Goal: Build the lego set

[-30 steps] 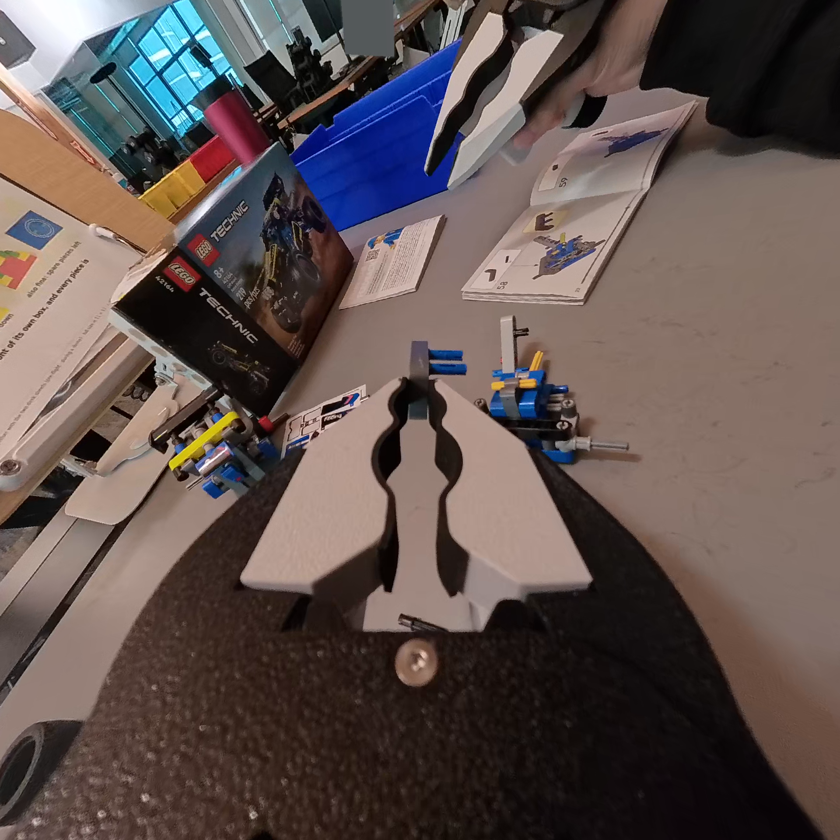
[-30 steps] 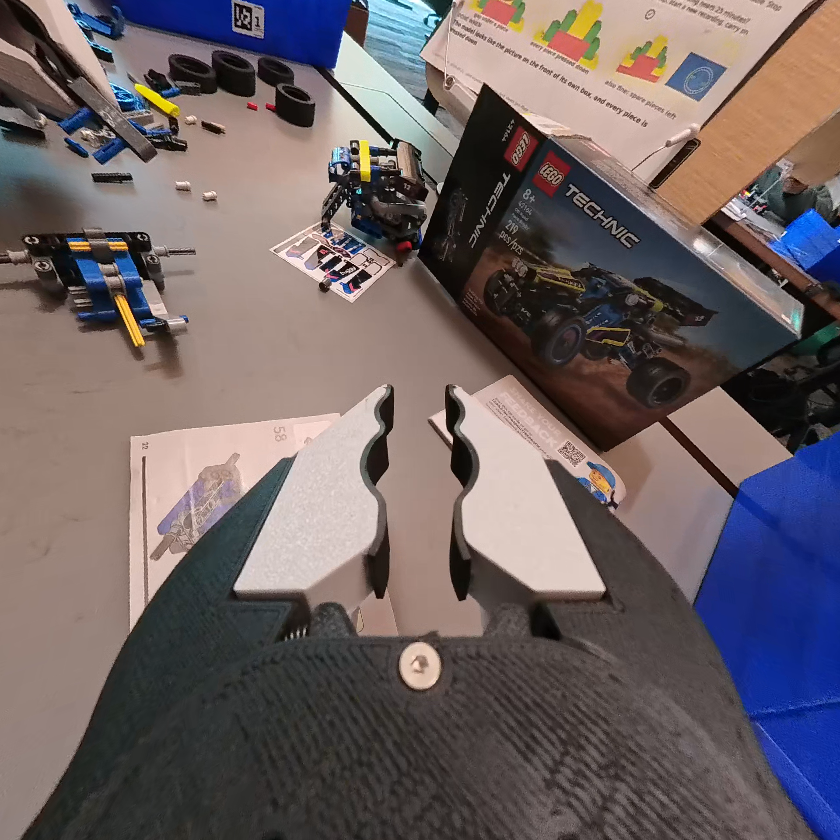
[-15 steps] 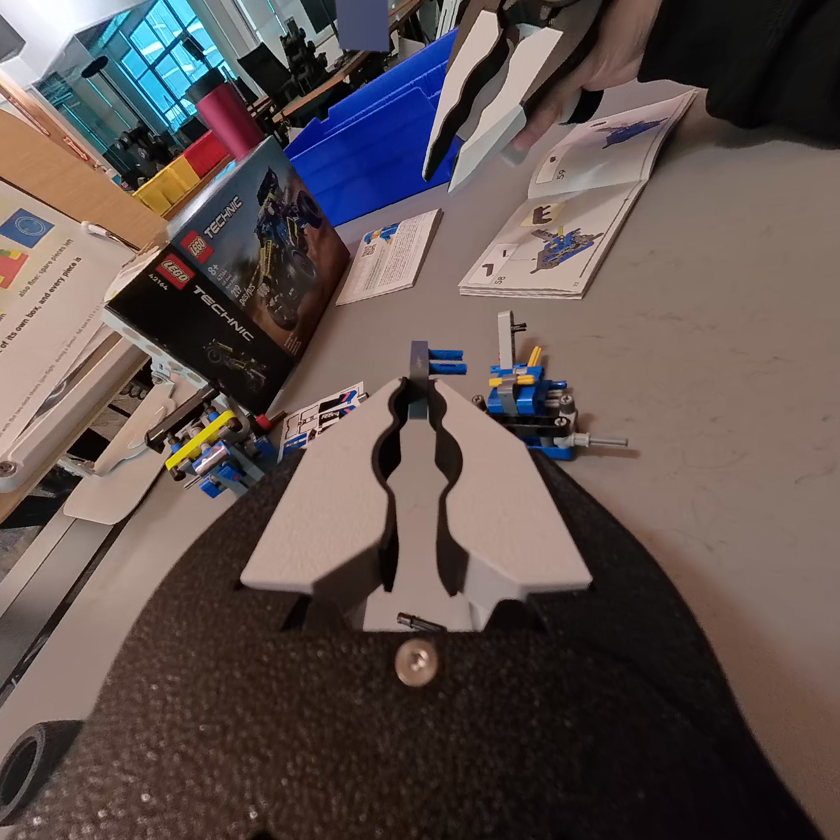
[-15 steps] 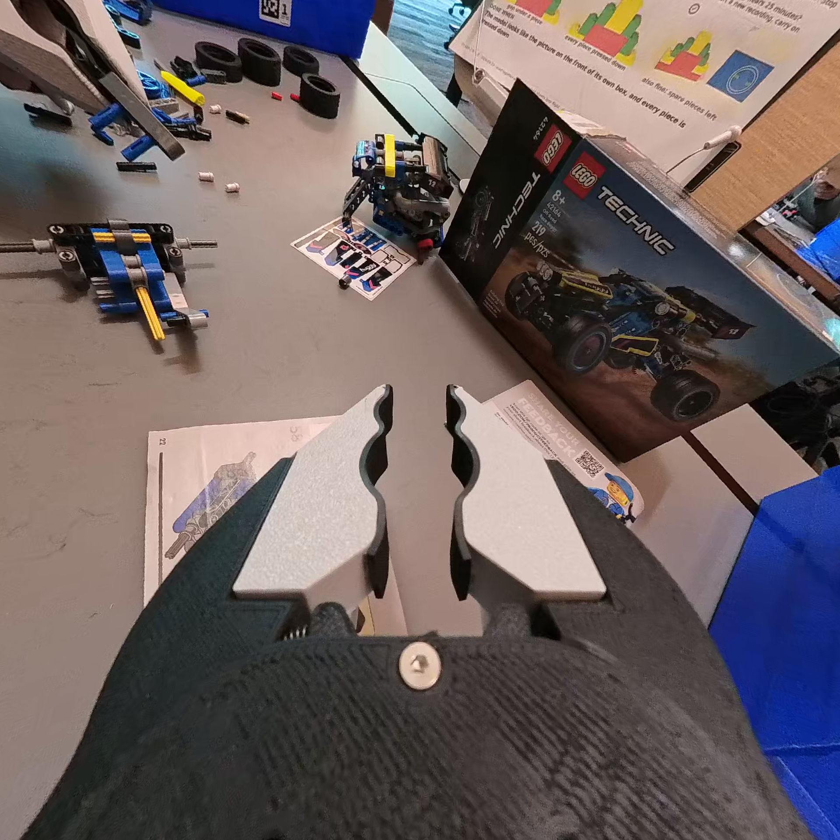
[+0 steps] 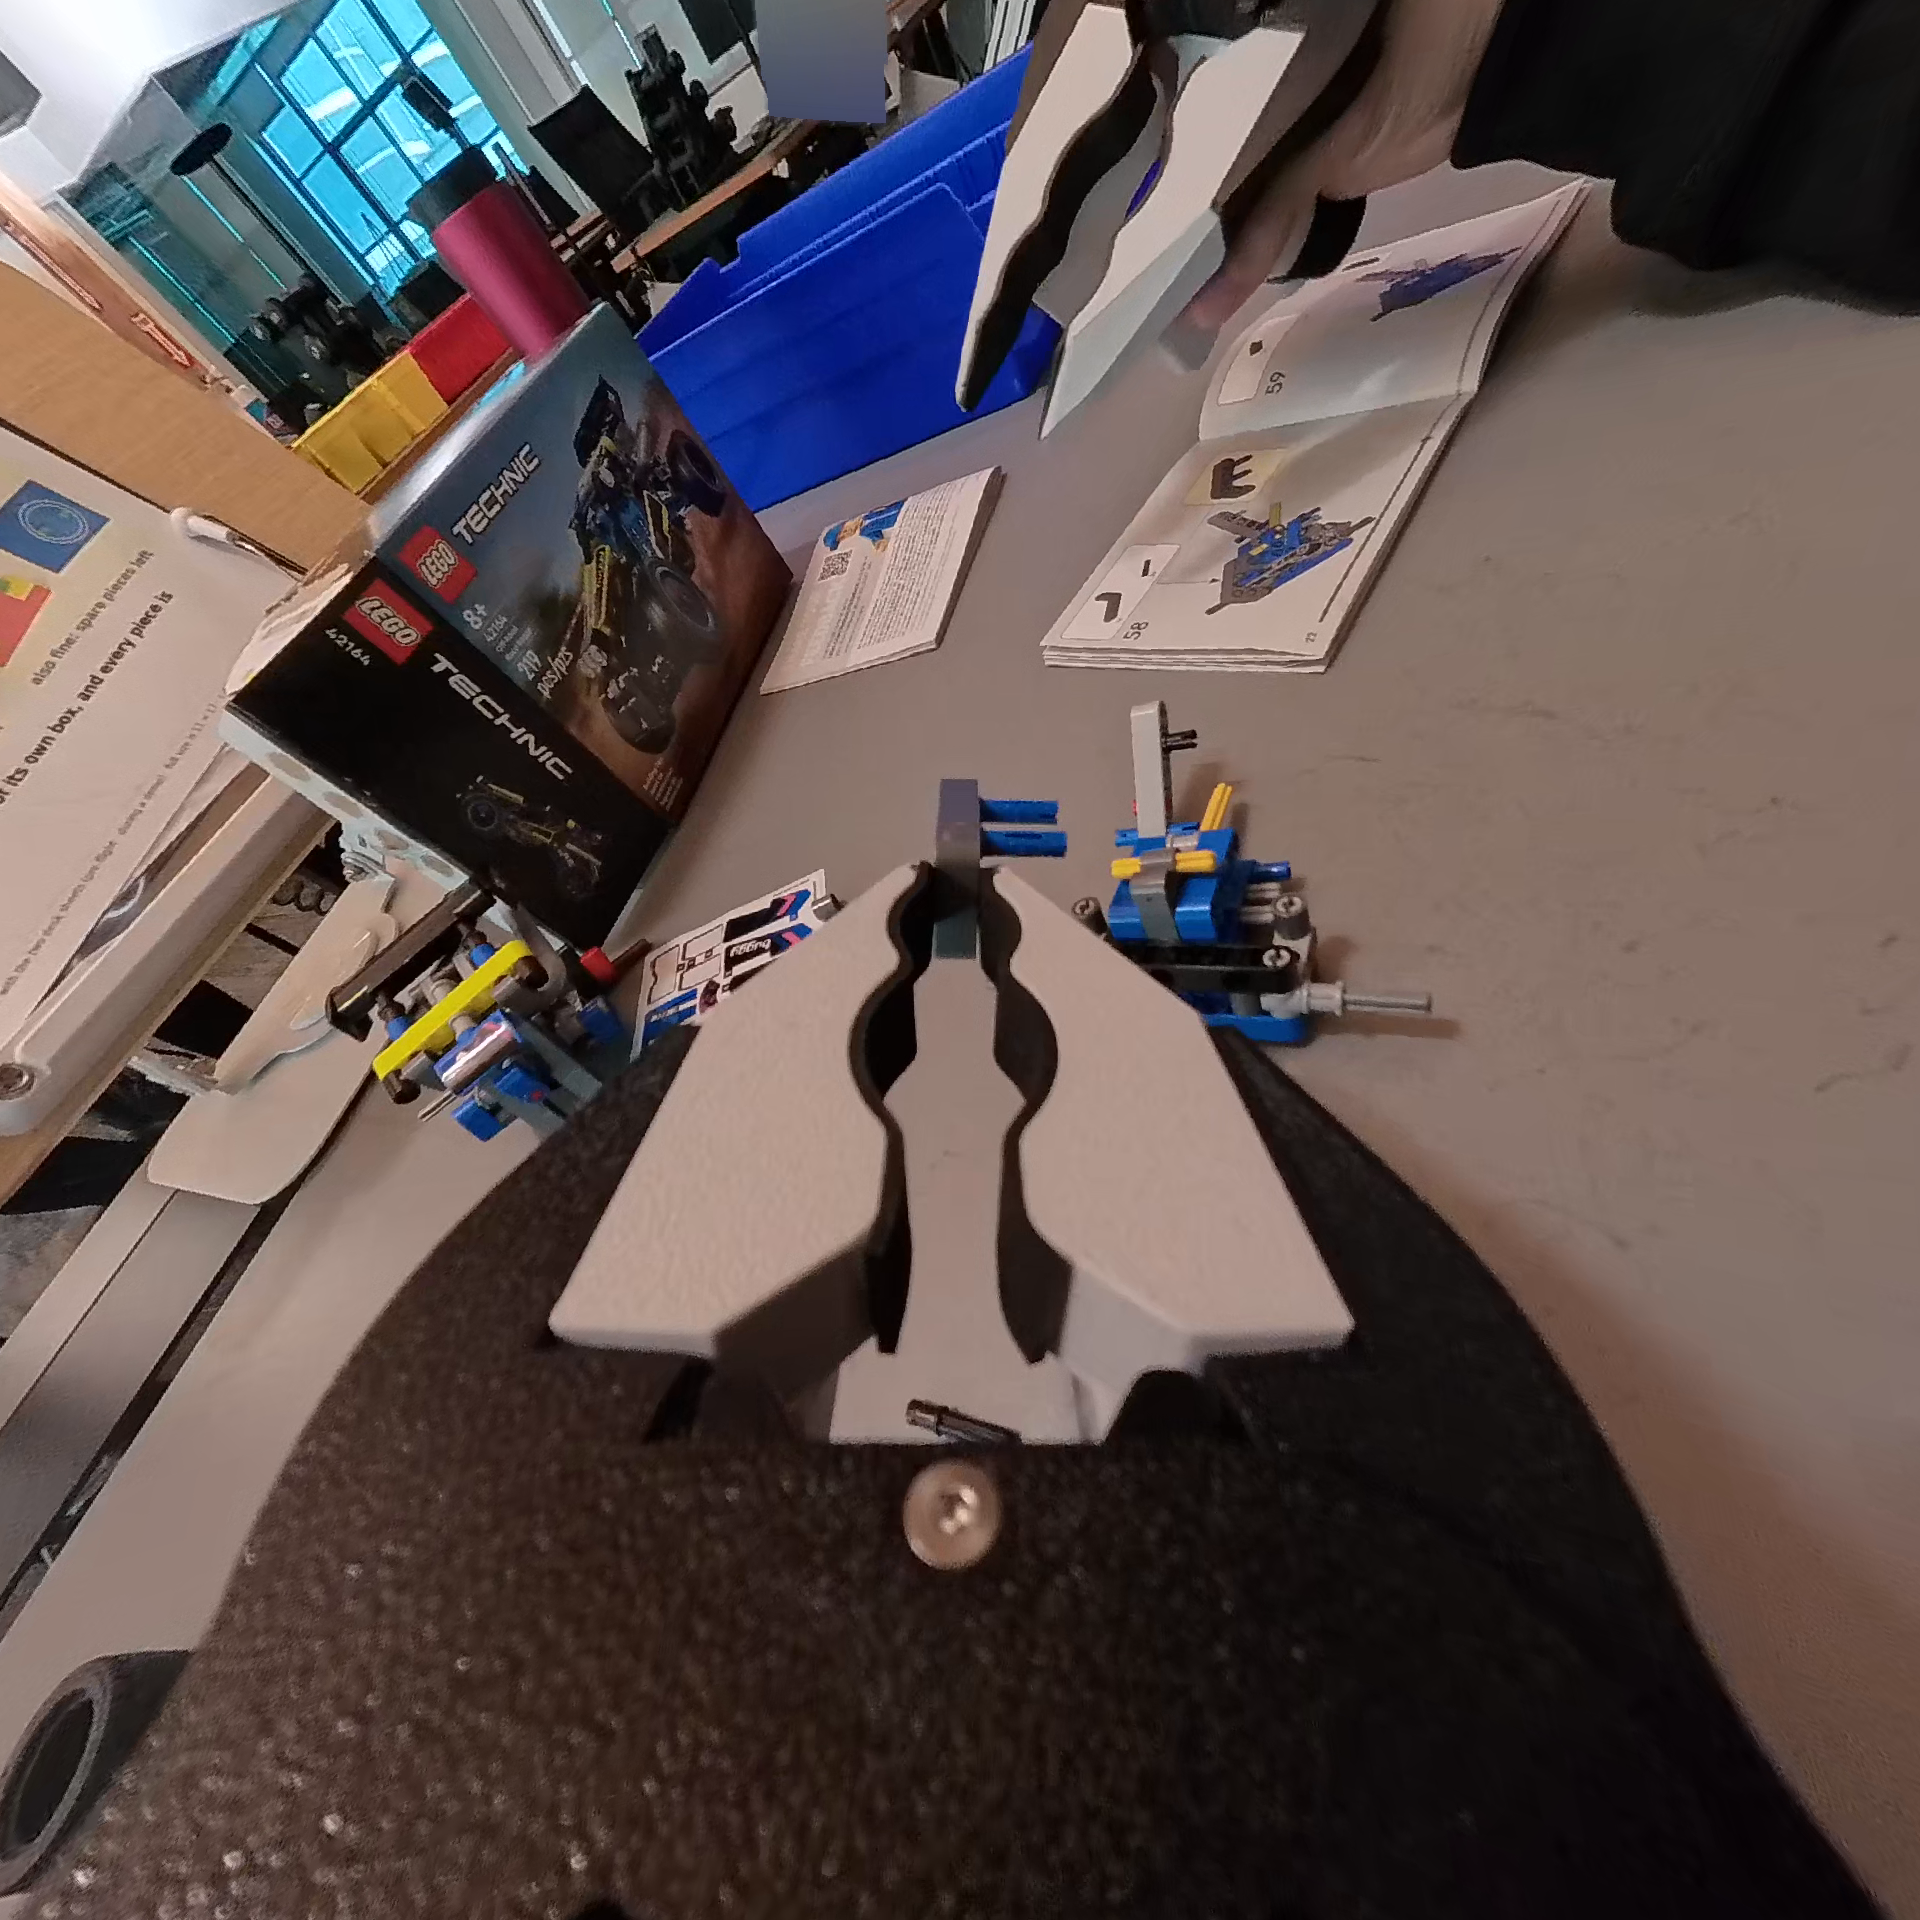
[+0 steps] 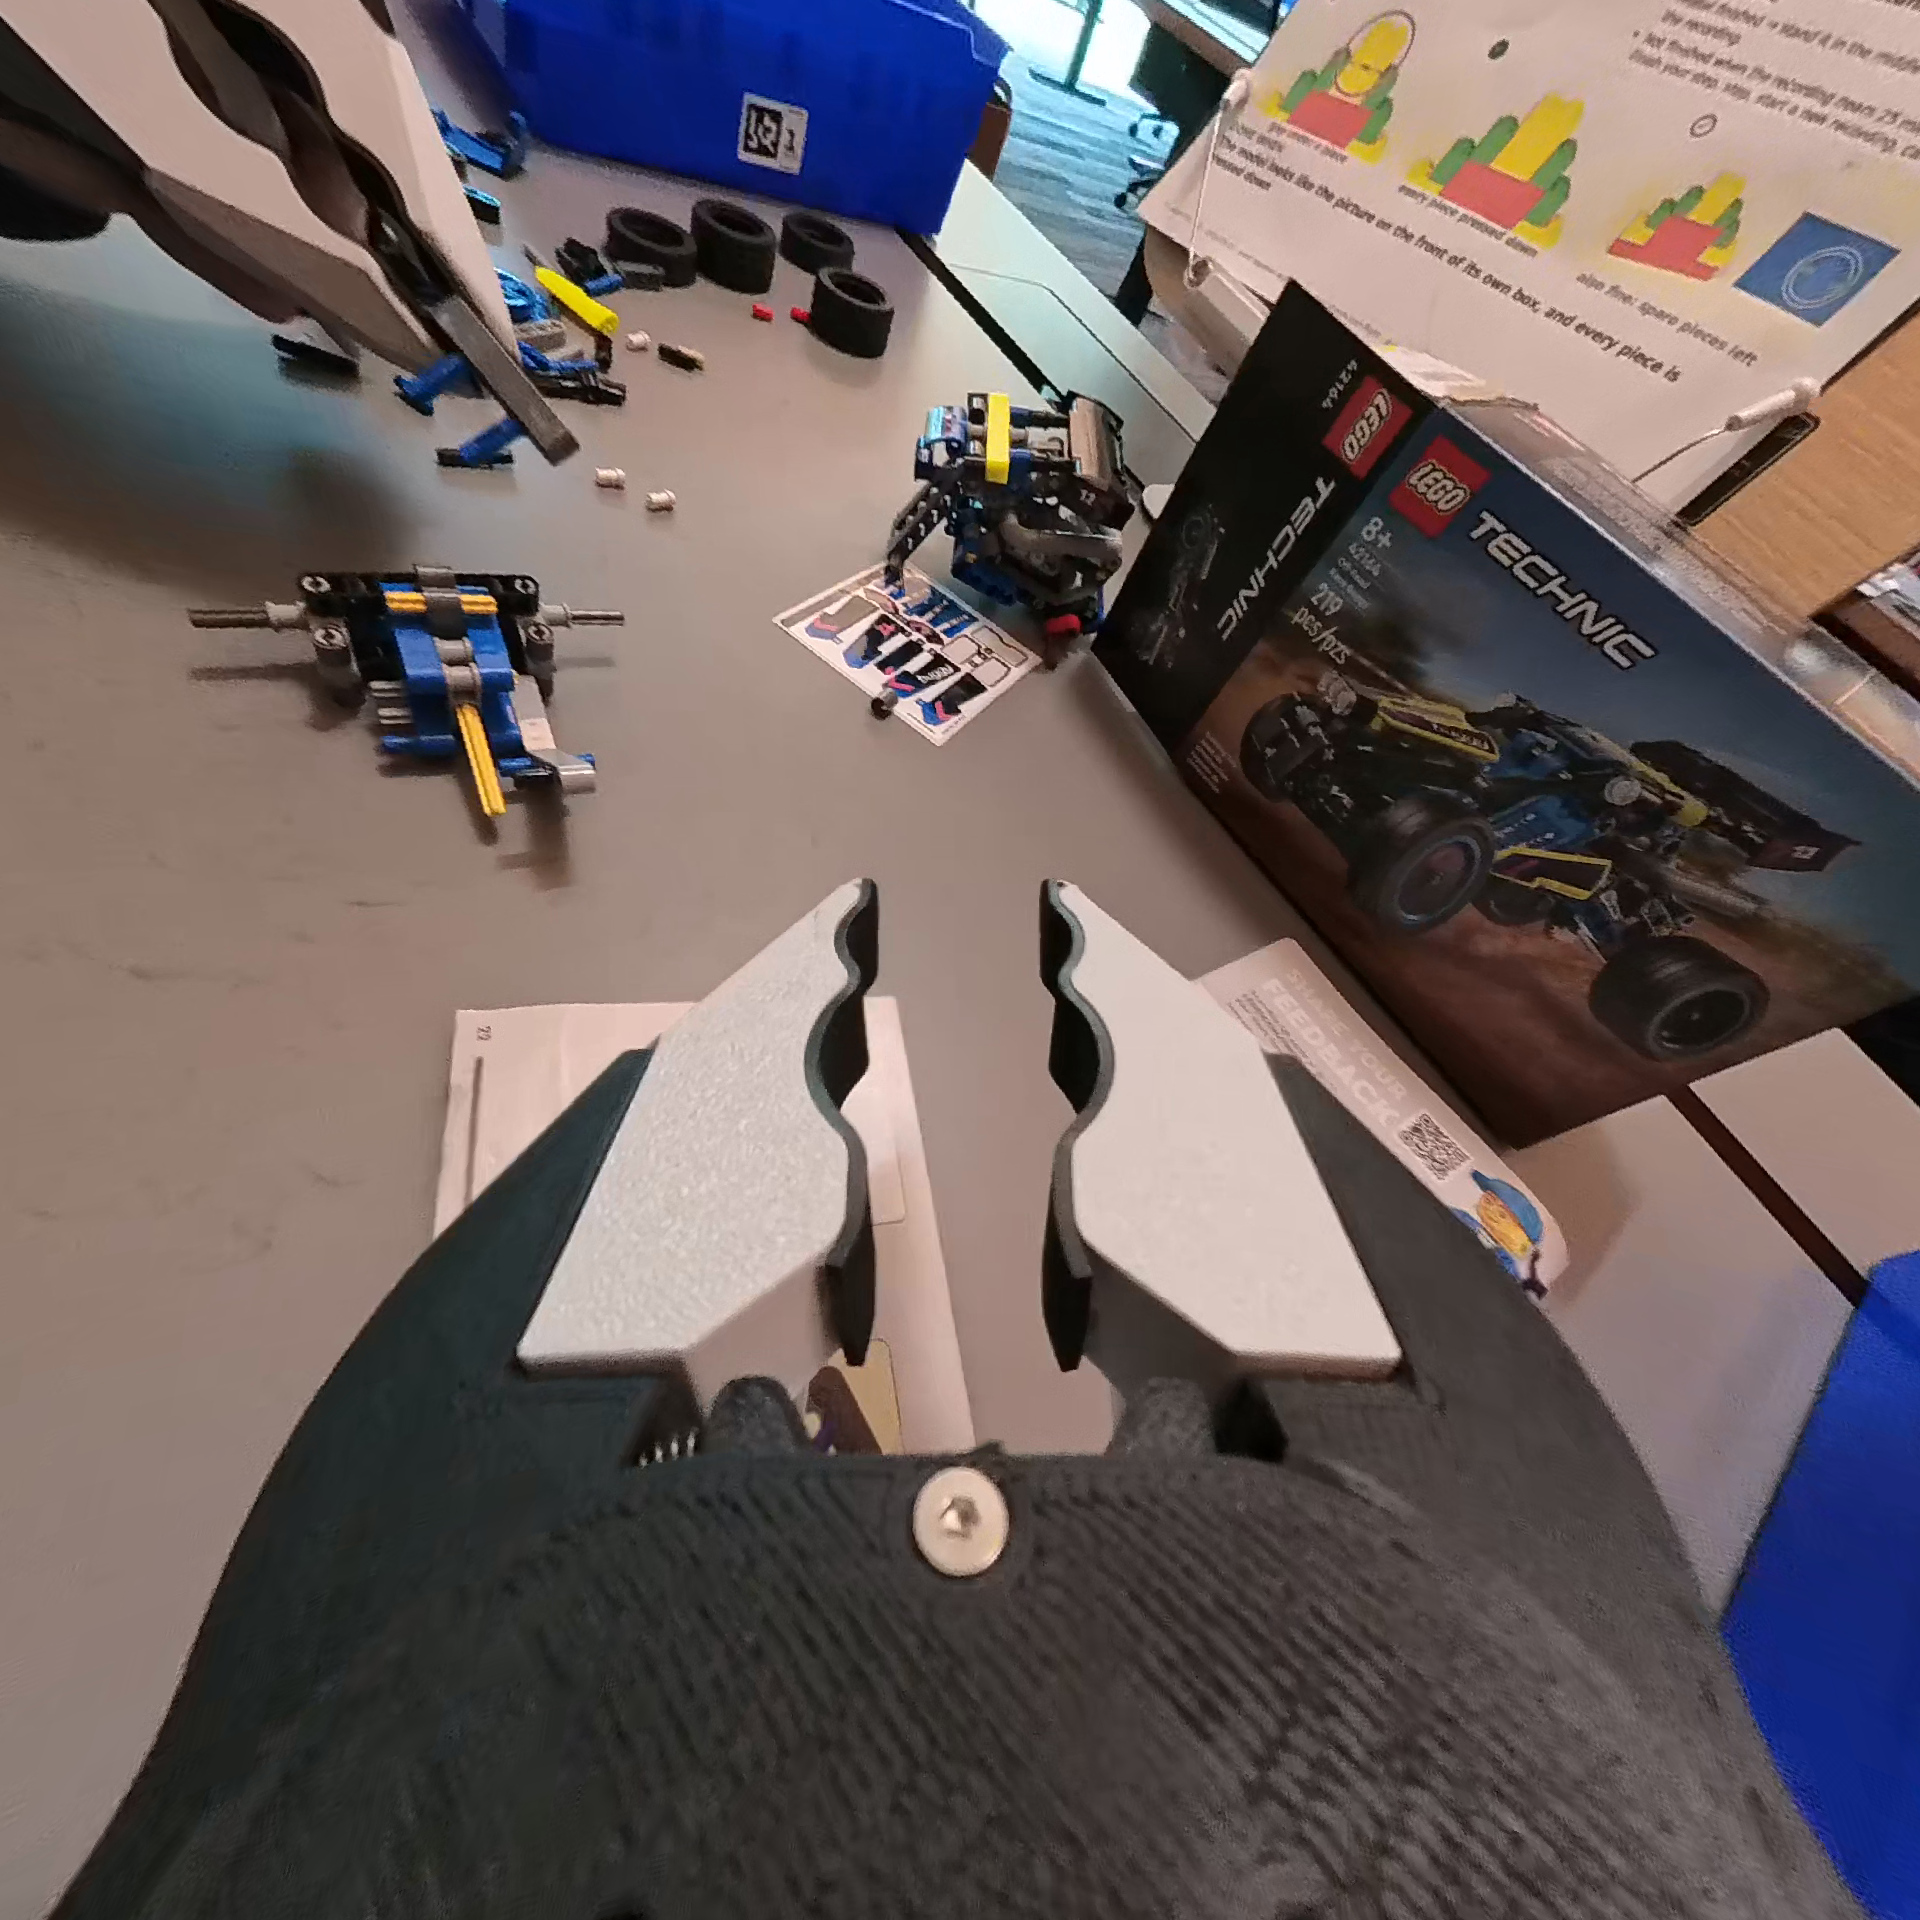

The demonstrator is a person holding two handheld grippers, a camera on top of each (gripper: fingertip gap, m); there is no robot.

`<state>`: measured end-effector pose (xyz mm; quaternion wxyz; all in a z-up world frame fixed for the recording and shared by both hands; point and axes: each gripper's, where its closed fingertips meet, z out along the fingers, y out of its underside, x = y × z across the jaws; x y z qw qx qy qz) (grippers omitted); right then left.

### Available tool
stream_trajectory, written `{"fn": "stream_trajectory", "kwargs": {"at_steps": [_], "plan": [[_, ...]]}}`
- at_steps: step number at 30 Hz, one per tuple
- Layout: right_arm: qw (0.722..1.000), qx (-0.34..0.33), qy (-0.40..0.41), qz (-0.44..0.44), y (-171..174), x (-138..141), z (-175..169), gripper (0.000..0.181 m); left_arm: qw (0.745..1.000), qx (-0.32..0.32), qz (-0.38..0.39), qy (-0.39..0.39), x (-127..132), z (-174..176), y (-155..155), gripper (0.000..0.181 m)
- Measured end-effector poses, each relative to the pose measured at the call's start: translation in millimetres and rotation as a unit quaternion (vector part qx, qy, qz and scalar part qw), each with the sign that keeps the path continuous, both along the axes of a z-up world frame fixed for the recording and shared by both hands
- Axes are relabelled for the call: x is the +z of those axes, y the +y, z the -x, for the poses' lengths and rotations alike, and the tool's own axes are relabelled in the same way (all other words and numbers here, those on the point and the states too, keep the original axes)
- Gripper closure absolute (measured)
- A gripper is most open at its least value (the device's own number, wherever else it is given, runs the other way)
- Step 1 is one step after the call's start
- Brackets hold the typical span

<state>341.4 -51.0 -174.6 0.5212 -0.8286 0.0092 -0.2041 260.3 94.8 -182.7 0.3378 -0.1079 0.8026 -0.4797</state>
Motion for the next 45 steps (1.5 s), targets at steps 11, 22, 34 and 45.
{"fn": "stream_trajectory", "kwargs": {"at_steps": [11,22,34,45], "plan": [[0.998,0.062,0.032,-0.007,14,-2,22,0.147,0.999,-0.013,-0.034,0.012,-14,2,-2,0.176],[0.998,0.022,-0.003,-0.053,5,18,8,0.152,0.999,-0.022,-0.021,0.026,-18,2,-3,0.176],[0.998,0.042,0.013,-0.046,7,13,15,0.151,0.999,-0.029,-0.021,0.035,-21,3,-4,0.176],[0.997,0.044,0.022,-0.057,7,16,16,0.151,0.998,-0.033,-0.027,0.042,-24,4,-5,0.177]]}}
